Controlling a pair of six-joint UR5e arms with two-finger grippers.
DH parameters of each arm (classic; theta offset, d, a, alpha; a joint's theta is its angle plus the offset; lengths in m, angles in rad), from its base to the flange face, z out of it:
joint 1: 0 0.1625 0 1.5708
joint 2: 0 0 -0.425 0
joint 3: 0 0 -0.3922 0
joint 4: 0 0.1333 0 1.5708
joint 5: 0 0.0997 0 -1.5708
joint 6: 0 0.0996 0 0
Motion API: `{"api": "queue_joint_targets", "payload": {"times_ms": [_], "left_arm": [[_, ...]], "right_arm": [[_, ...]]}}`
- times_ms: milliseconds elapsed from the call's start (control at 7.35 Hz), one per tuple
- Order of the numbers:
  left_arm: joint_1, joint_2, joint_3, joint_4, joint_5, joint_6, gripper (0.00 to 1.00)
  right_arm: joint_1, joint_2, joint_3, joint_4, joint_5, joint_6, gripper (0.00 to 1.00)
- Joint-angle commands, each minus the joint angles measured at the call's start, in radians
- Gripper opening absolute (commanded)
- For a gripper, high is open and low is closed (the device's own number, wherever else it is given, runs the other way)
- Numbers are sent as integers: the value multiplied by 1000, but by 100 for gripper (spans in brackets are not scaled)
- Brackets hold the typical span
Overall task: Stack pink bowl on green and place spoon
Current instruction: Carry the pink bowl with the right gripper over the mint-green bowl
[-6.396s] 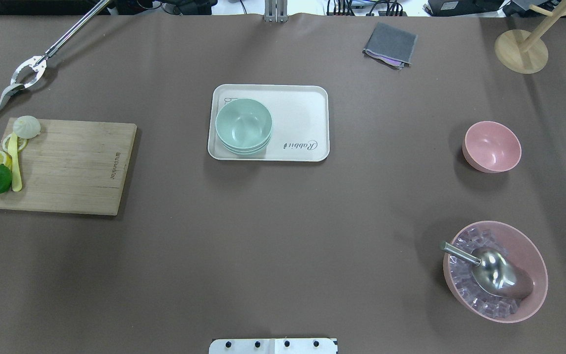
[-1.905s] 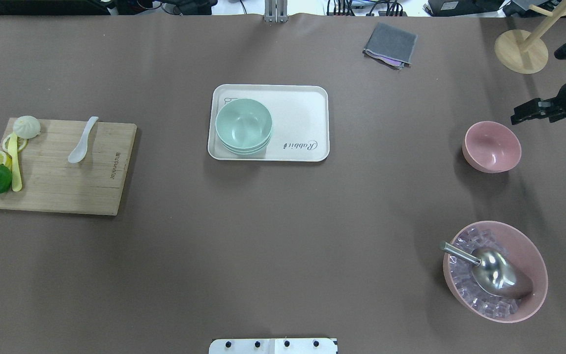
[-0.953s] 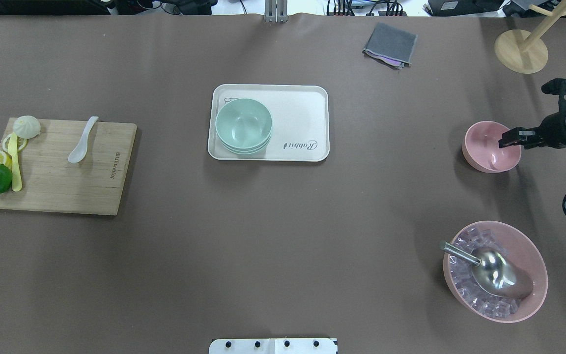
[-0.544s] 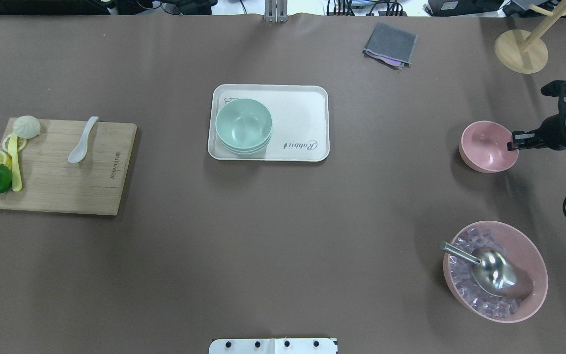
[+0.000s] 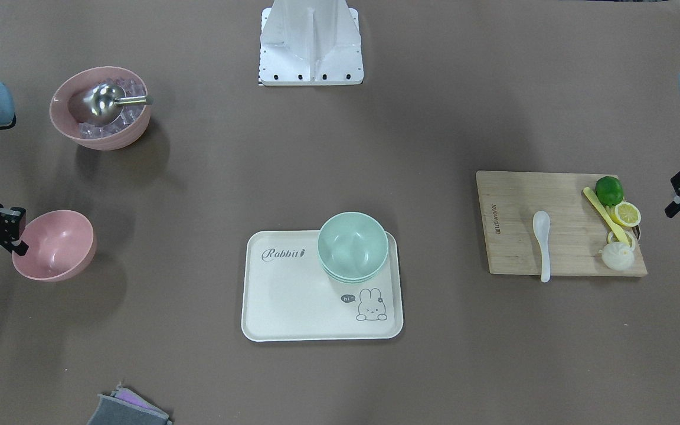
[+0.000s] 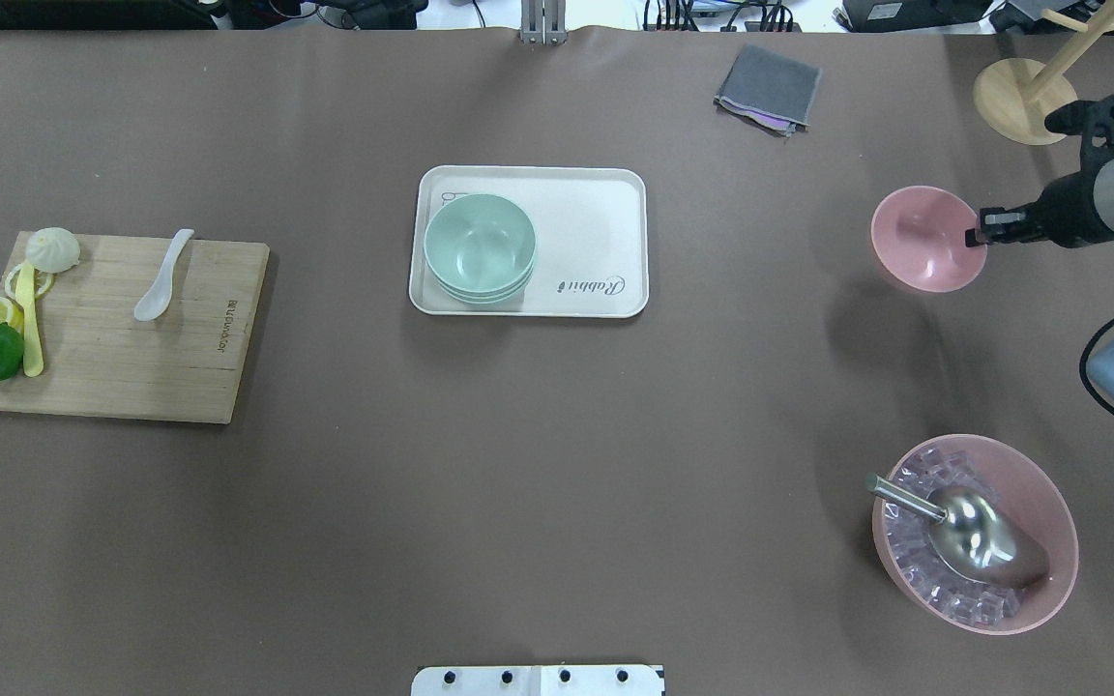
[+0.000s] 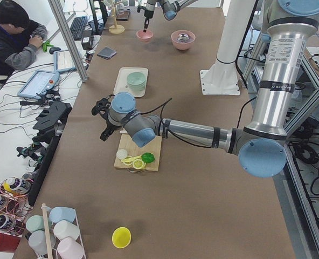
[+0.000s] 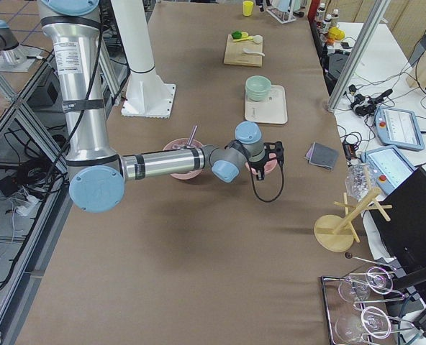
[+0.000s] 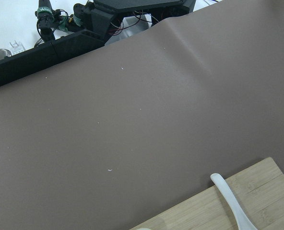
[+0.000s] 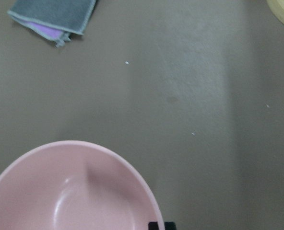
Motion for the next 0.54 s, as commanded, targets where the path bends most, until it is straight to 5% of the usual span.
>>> {"api": "queue_joint_targets", "payload": {"times_ms": [0, 408], "left_arm": [[2, 0, 0, 4, -1, -1, 98], [22, 0, 2, -2, 3, -33, 98]], "right_arm": [[-10, 139, 10, -68, 2, 159, 0], [-125, 357, 80, -384, -62, 270, 0]]}}
